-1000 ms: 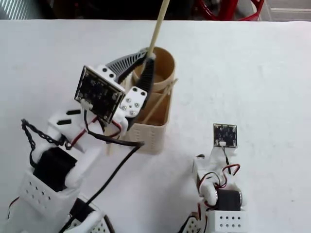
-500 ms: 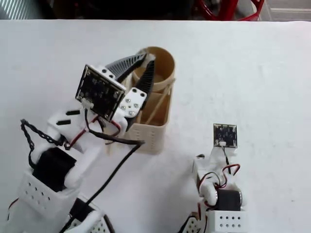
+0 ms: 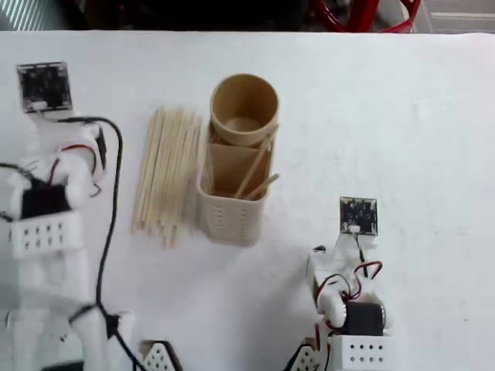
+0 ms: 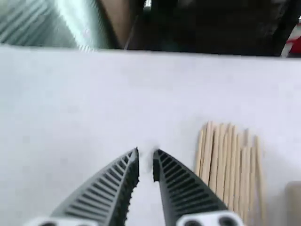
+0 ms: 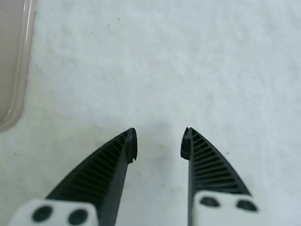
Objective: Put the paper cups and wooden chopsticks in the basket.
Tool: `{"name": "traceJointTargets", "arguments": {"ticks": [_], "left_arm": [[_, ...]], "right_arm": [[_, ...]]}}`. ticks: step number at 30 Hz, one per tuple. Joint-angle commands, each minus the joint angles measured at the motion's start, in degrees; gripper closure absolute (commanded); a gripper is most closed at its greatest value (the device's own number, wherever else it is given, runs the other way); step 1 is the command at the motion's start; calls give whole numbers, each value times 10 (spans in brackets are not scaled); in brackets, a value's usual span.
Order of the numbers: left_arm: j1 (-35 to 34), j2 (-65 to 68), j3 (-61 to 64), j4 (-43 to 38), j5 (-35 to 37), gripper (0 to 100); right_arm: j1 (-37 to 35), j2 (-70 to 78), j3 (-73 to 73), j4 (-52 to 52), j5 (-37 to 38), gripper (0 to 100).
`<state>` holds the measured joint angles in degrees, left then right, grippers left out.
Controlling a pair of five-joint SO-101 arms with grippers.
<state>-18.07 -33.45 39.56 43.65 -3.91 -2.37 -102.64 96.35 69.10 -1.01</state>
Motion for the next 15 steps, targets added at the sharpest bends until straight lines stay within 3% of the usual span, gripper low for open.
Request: {"name": "traceJointTargets", "arguments": {"ticks": [1,6,10,15], "left_arm": [[7,127,7,-15,6,924],[42,247,-45,-11,1,928],[86,344,-139,40,-44,924],[87,465,-251,83,-48,924]], "right_arm": [[-1,-4,5,4,4,839],[-1,-4,5,4,4,839],[-1,-4,5,4,4,839],[-1,-4,5,4,4,839]]}}
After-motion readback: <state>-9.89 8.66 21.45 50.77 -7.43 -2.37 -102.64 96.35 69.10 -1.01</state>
